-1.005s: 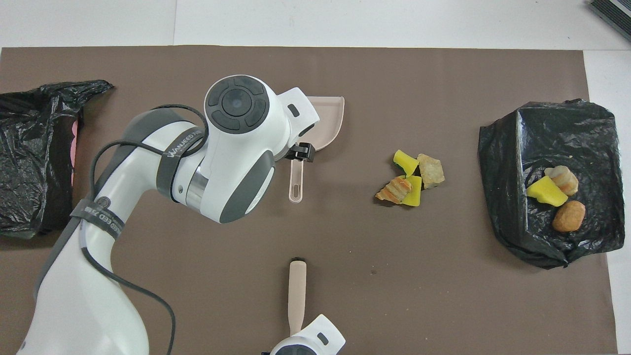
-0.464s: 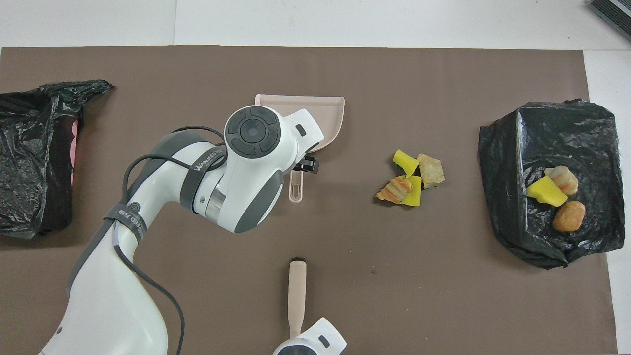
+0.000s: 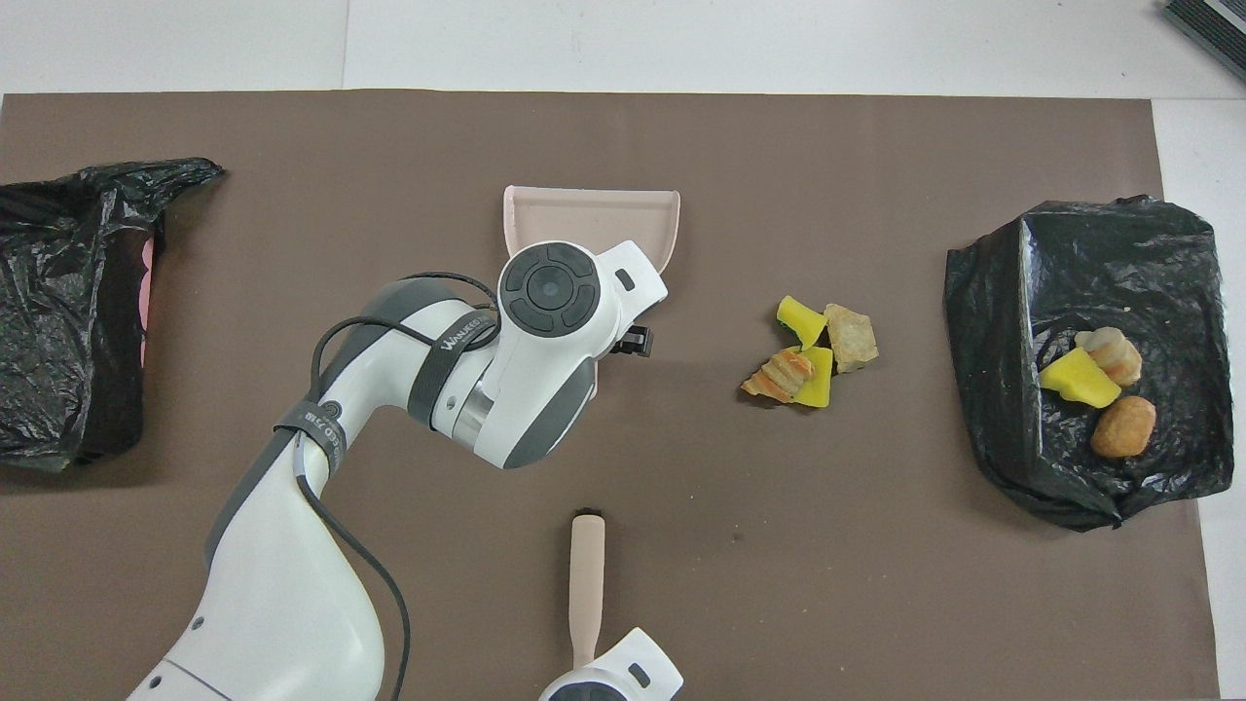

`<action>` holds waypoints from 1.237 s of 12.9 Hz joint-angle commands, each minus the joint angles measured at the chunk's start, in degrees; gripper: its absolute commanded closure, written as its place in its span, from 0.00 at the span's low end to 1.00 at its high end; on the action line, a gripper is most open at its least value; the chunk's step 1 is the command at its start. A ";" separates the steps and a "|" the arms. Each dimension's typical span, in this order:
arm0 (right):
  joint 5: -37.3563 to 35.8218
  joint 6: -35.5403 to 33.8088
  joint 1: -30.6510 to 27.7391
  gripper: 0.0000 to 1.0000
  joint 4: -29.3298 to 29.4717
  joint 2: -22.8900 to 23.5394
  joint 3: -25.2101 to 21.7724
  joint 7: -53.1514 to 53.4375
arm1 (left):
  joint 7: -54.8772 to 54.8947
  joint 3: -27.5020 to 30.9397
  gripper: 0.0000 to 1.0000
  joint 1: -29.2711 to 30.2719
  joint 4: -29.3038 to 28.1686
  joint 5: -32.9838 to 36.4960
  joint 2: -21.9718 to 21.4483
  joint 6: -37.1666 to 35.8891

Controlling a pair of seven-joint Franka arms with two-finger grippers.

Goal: Sweep and dump trash in bin

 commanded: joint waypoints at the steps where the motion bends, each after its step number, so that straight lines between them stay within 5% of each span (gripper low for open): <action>1: 1.46 0.99 -0.46 1.00 0.82 0.90 -0.08 -0.16 | -0.74 0.75 0.94 -0.43 -0.42 0.78 -0.76 -0.94; 2: 1.46 0.47 -0.47 1.00 1.70 1.17 -0.08 0.10 | -0.82 0.75 1.00 -0.52 -0.42 0.78 -0.84 -1.02; 7: -0.72 -3.38 -1.69 1.00 2.50 -0.40 -0.61 0.19 | 2.67 1.54 1.00 0.36 -0.51 0.78 -4.96 -4.17; 10: -4.16 -11.54 -6.78 1.00 3.98 -4.09 -0.69 -2.08 | 17.68 1.54 1.00 1.50 -0.60 0.78 -8.31 -12.33; 16: -16.70 -26.16 -18.47 1.00 8.30 -5.68 -0.61 -14.81 | 48.85 1.63 1.00 6.51 -0.68 0.78 -9.72 -16.23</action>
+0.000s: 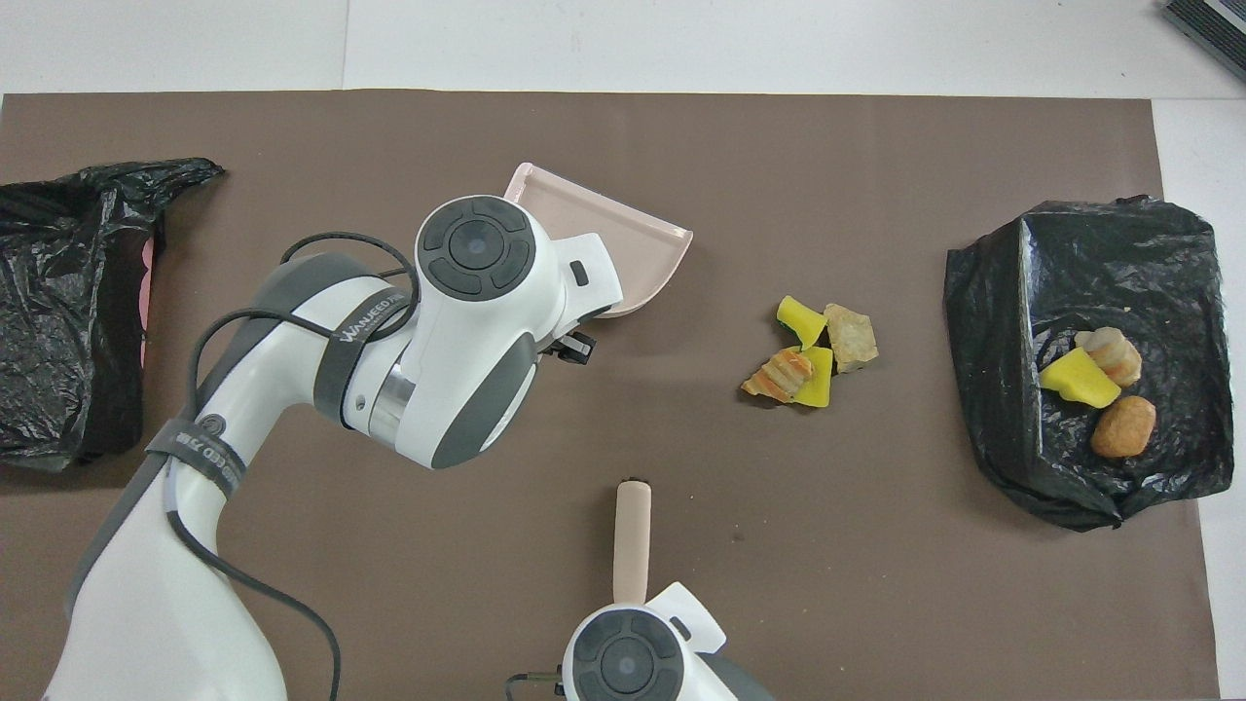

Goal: Sweep and dump trash in bin
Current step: 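Sweep the yellow pieces into the dustpan with the right gripper's brush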

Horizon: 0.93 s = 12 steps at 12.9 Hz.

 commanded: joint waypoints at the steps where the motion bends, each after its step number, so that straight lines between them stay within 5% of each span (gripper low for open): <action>1: -6.46 -1.99 -3.46 1.00 0.75 0.21 0.48 -5.71 | 13.45 -0.18 1.00 1.69 -1.39 0.59 -1.22 -0.75; 12: -32.05 1.25 -22.61 1.00 5.94 7.41 0.65 -30.14 | 21.39 -0.71 1.00 -4.36 -12.99 6.39 -5.52 6.19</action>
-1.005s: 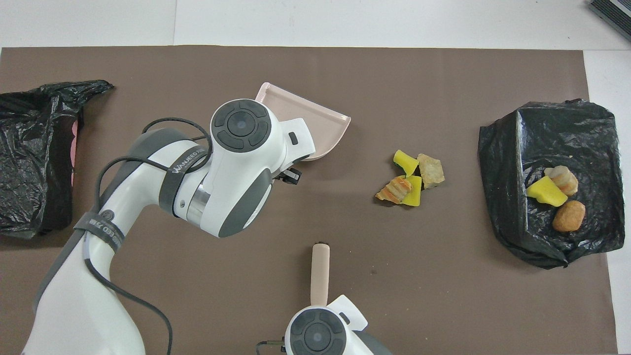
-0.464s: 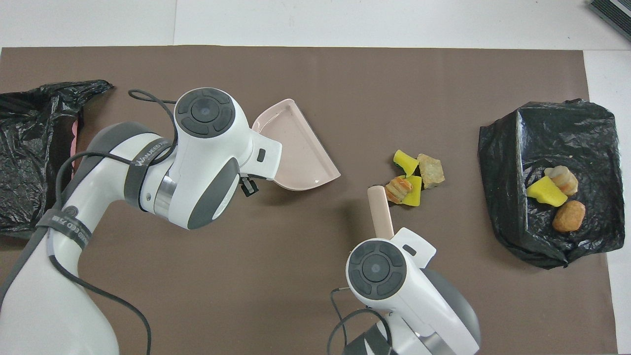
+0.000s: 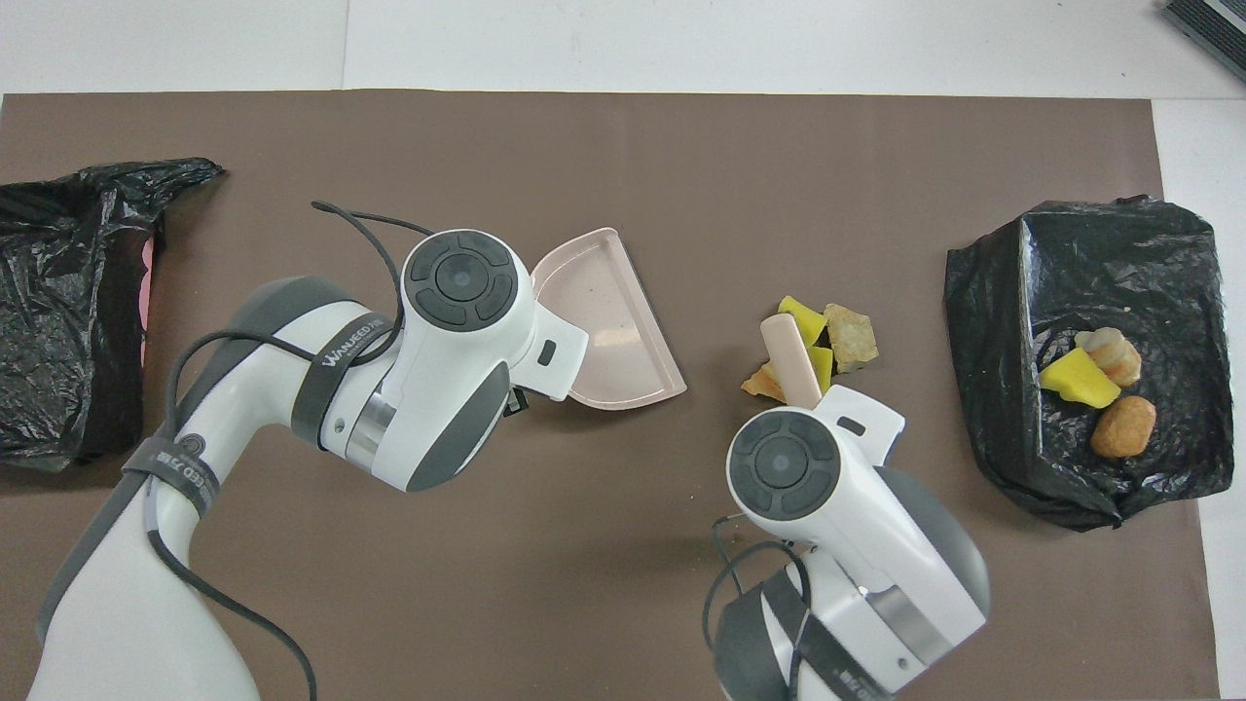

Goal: Sweep and dump trash in bin
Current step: 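Sweep the yellow pieces into the dustpan with the right gripper's brush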

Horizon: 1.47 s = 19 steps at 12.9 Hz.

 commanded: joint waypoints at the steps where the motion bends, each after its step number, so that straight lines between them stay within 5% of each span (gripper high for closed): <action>1: -3.55 2.13 -5.70 1.00 1.09 1.84 0.83 -6.36 | 0.54 0.41 1.00 -2.08 -3.80 1.10 -2.82 1.43; 9: -7.08 8.38 -13.71 1.00 1.00 6.07 0.83 -7.70 | 0.54 0.32 1.00 -5.08 -11.27 1.10 -6.96 3.53; 19: 14.26 7.77 -6.95 1.00 -4.01 5.19 1.18 -6.91 | -0.08 0.50 1.00 -4.73 -16.19 1.10 -8.54 6.87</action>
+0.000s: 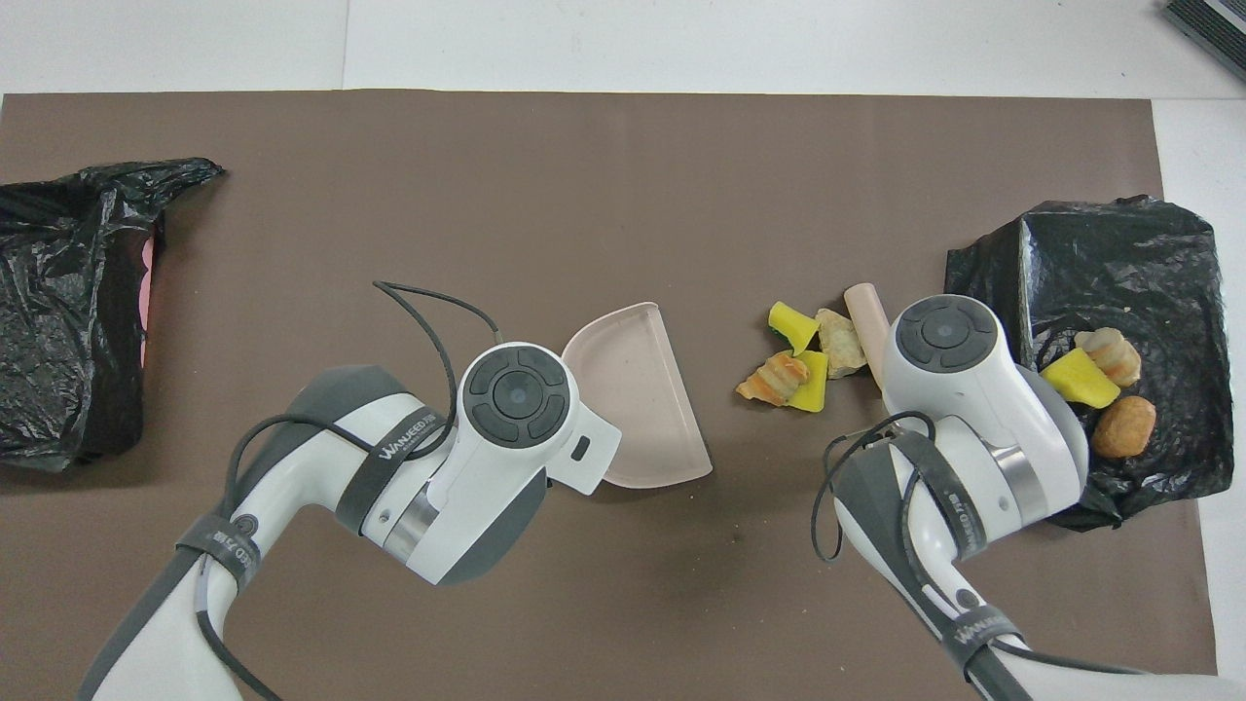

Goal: Sweep and dump trash in bin
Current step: 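Sweep the yellow pieces into the dustpan with the right gripper's brush, then push the remaining pieces into the dustpan with the right gripper's brush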

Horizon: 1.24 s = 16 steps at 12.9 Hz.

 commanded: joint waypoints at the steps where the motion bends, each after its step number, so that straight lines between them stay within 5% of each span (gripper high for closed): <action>1: 6.10 -0.64 2.95 1.00 -1.62 -1.55 0.14 -0.51 | -0.18 0.70 1.00 -0.49 -4.49 1.09 -3.07 2.17; 11: 28.94 -2.84 14.02 1.00 1.28 -0.85 0.23 4.14 | 0.79 0.62 1.00 1.43 -4.84 0.91 -3.07 3.31; 16: 25.65 -11.77 15.01 1.00 9.44 -0.93 -0.30 7.84 | 9.29 0.62 1.00 3.98 -4.41 0.47 -2.46 4.62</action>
